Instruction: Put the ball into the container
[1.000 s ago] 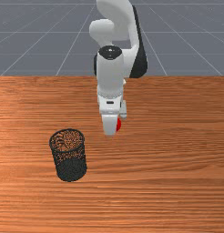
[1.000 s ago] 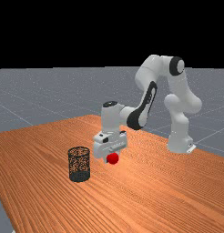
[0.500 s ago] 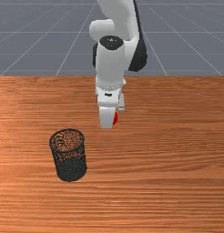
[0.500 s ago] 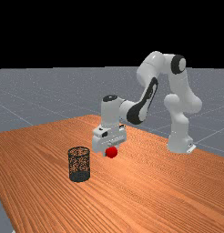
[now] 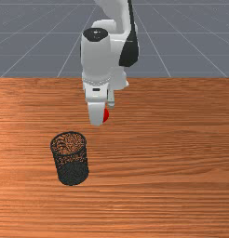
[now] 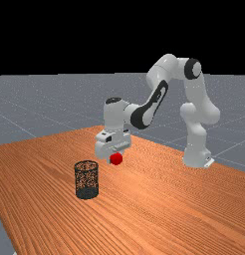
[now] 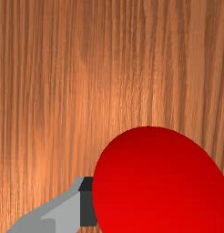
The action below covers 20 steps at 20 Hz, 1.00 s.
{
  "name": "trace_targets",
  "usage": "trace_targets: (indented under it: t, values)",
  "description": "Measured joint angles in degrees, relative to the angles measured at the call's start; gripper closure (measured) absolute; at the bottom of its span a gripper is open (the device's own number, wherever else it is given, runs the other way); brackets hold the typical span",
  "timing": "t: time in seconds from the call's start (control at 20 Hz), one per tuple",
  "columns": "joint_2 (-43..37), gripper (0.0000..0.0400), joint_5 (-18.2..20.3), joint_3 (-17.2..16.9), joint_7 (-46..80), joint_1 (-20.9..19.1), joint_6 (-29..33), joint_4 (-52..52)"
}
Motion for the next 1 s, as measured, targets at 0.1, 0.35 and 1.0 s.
trace_targets:
  t: [0.1,0.35,1.0]
  values:
    - [0.3,0.0122,-2.6,-1.8,2.6,0.2,0.1,0.3]
    - [1.3,0.0122,0.1,-1.7,-4.9,-3.8,-0.4,1.8]
    - [5.9,0.0122,-1.7,-2.6,-1.6,-2.6,-7.5,13.7]
